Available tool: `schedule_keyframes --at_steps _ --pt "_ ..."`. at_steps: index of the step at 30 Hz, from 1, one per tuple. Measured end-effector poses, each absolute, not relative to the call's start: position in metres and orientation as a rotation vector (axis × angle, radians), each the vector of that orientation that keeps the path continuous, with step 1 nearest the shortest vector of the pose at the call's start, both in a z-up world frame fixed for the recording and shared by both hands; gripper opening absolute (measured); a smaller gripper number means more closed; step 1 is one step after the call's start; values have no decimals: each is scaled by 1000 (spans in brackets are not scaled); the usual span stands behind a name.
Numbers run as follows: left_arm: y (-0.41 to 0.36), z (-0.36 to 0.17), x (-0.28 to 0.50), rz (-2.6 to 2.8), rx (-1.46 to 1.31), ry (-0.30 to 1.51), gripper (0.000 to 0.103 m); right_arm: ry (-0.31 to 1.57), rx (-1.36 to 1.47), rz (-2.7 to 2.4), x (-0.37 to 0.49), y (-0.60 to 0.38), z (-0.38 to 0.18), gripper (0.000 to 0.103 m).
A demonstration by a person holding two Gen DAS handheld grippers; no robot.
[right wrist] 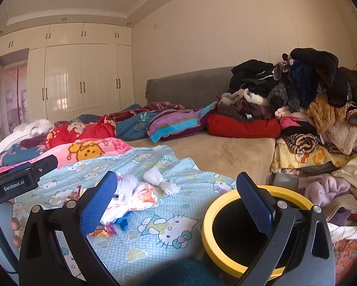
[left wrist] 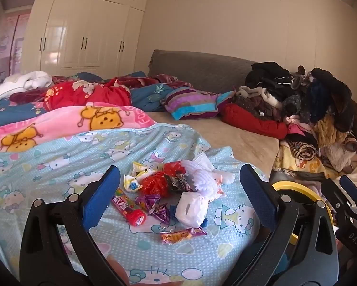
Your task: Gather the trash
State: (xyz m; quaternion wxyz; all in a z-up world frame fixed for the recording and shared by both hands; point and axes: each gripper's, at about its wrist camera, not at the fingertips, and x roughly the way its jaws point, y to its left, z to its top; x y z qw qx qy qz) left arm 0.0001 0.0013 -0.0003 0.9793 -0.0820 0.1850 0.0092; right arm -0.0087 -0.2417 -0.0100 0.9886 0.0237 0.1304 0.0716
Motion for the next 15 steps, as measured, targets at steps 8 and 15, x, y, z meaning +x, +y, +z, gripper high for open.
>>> schedule_keyframes --at_steps 8,15 --pt "1 1 -4 8 -180 363 92 264 30 139 -9 -238 -9 97" --pt "-6 6 -8 -20 -164 367 92 254 30 133 -11 -236 -8 97"
